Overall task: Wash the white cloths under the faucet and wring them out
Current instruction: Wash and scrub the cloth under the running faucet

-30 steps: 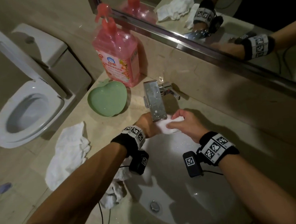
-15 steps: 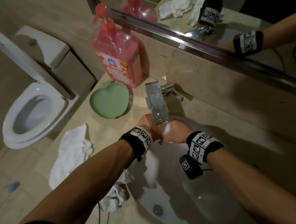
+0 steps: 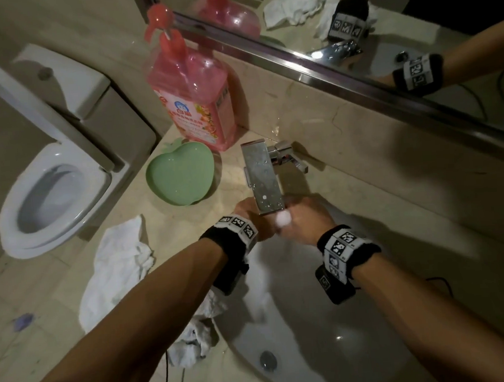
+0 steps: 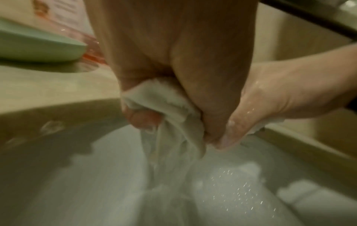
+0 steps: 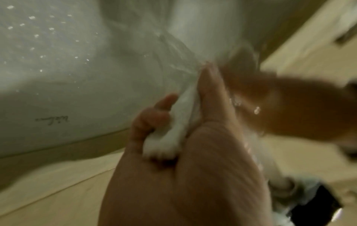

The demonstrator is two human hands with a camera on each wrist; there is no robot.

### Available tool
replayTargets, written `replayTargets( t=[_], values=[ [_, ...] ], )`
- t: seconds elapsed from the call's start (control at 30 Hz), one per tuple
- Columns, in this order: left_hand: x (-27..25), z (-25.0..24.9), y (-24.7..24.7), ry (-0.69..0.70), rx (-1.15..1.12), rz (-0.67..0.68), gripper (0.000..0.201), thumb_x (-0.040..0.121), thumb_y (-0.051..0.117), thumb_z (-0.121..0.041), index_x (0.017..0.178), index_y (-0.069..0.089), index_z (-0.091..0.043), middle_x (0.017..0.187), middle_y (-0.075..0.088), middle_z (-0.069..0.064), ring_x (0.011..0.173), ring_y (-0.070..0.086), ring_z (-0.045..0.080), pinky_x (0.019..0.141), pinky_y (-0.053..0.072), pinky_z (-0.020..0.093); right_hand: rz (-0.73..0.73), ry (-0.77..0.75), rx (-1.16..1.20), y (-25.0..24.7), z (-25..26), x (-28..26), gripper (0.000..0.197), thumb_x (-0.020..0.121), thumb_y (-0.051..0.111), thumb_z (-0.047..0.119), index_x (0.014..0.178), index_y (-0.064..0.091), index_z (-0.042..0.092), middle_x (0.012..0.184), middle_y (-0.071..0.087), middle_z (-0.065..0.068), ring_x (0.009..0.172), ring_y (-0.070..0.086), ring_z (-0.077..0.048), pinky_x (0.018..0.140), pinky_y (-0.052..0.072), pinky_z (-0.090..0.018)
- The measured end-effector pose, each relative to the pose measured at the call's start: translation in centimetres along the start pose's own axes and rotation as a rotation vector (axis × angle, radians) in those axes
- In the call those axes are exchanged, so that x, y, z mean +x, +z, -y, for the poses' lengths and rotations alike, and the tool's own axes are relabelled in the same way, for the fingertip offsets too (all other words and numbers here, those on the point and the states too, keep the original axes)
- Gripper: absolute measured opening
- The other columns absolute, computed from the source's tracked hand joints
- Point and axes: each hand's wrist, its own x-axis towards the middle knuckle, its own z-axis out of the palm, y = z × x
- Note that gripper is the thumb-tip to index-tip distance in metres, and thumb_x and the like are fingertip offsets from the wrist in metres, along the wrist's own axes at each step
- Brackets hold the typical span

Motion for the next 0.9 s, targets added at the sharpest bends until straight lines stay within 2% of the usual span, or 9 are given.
replayTargets(
  t=[0.1, 0.17, 0.23, 0.3, 0.37, 0.47, 0.6, 0.8, 0.9],
  values=[
    [-0.7, 0.3, 0.0, -0.052, -0.228, 0.080, 0.033, 0.096, 0.054, -0.031, 0.127, 0.053, -0.019, 0.133, 0.056, 0.005, 0.108, 0.057, 0.020, 0.096, 0.043, 0.027, 0.047, 0.028, 0.416, -0.9, -1.5, -0.1, 0.077, 0.065, 0.092, 0.043, 0.123, 0.043, 0.031, 0.115, 0.059, 0.008, 0.102, 0.060, -0.014, 0.080, 0.052, -0.030],
    [-1.4, 0.7, 0.2, -0.056, -0.294, 0.075, 0.047, 0.092, 0.062, -0.033, 0.134, 0.048, -0.015, 0.137, 0.055, 0.008, 0.111, 0.058, 0.021, 0.097, 0.047, 0.031, 0.079, 0.078, 0.614, -1.3, -2.4, -0.5, 0.085, 0.065, 0.092, 0.037, 0.126, 0.033, 0.039, 0.119, 0.056, 0.012, 0.104, 0.064, -0.019, 0.075, 0.055, -0.030],
    [-1.9, 1.5, 0.4, -0.106, -0.414, 0.016, 0.071, 0.090, 0.064, -0.040, 0.145, 0.034, -0.009, 0.134, 0.051, 0.001, 0.111, 0.057, 0.018, 0.099, 0.045, 0.026, 0.074, 0.101, 0.815, -0.9, -2.7, -0.9, 0.079, 0.065, 0.090, 0.045, 0.125, 0.038, 0.038, 0.117, 0.061, 0.011, 0.095, 0.071, -0.019, 0.065, 0.056, -0.023],
    [-2.6, 1.8, 0.4, -0.113, -0.584, 0.075, 0.050, 0.098, 0.056, -0.029, 0.139, 0.036, -0.008, 0.115, 0.051, 0.000, 0.080, 0.056, 0.007, 0.070, 0.049, 0.014, 0.024, 0.129, 0.940, 0.1, -2.7, -1.2, 0.083, 0.059, 0.084, 0.061, 0.127, 0.049, 0.029, 0.120, 0.067, 0.003, 0.097, 0.073, -0.017, 0.069, 0.058, -0.027],
    [-3.2, 1.6, 0.1, -0.089, -0.821, 0.115, 0.035, 0.103, 0.042, -0.009, 0.137, 0.040, -0.002, 0.101, 0.054, 0.010, 0.073, 0.056, 0.014, 0.063, 0.050, 0.026, -0.027, 0.156, 1.019, 1.3, -2.6, -1.5, 0.089, 0.056, 0.081, 0.065, 0.131, 0.055, 0.024, 0.125, 0.068, -0.001, 0.107, 0.069, -0.019, 0.082, 0.059, -0.036],
    [-4.2, 1.6, 0.0, -0.180, -0.970, 0.043, 0.034, 0.103, 0.041, -0.013, 0.136, 0.046, -0.002, 0.102, 0.060, 0.010, 0.089, 0.060, 0.026, 0.083, 0.053, 0.045, -0.031, 0.150, 1.106, 2.8, -2.2, -2.2, 0.083, 0.061, 0.086, 0.055, 0.132, 0.061, 0.019, 0.124, 0.071, -0.002, 0.112, 0.068, -0.020, 0.087, 0.056, -0.038],
    [-6.6, 1.1, -0.4, -0.289, -1.275, 0.140, 0.025, 0.100, 0.039, -0.025, 0.099, 0.059, -0.011, 0.069, 0.068, 0.006, 0.057, 0.064, 0.019, 0.053, 0.053, 0.027, -0.072, 0.165, 1.214, 4.4, -1.4, -2.9, 0.050, 0.077, 0.087, 0.024, 0.122, 0.066, 0.021, 0.116, 0.075, 0.000, 0.112, 0.070, -0.021, 0.093, 0.054, -0.042],
    [-7.0, 1.5, -1.1, -0.307, -1.343, 0.191, 0.039, 0.098, 0.038, -0.043, 0.120, 0.054, -0.015, 0.096, 0.064, 0.007, 0.092, 0.058, 0.028, 0.092, 0.043, 0.046, 0.078, 0.311, 1.365, 4.7, -0.7, -3.9, 0.035, 0.088, 0.076, 0.038, 0.117, 0.070, 0.020, 0.114, 0.074, -0.009, 0.105, 0.070, -0.024, 0.095, 0.053, -0.043],
    [-6.5, 1.7, -1.4, -0.326, -1.172, 0.052, 0.046, 0.095, 0.041, -0.052, 0.116, 0.060, -0.016, 0.104, 0.065, 0.007, 0.106, 0.059, 0.030, 0.108, 0.035, 0.049, -0.015, 0.254, 1.358, 4.6, -0.6, -3.7, 0.025, 0.092, 0.072, 0.020, 0.116, 0.070, 0.014, 0.115, 0.075, -0.012, 0.106, 0.072, -0.030, 0.100, 0.053, -0.051]
  ],
)
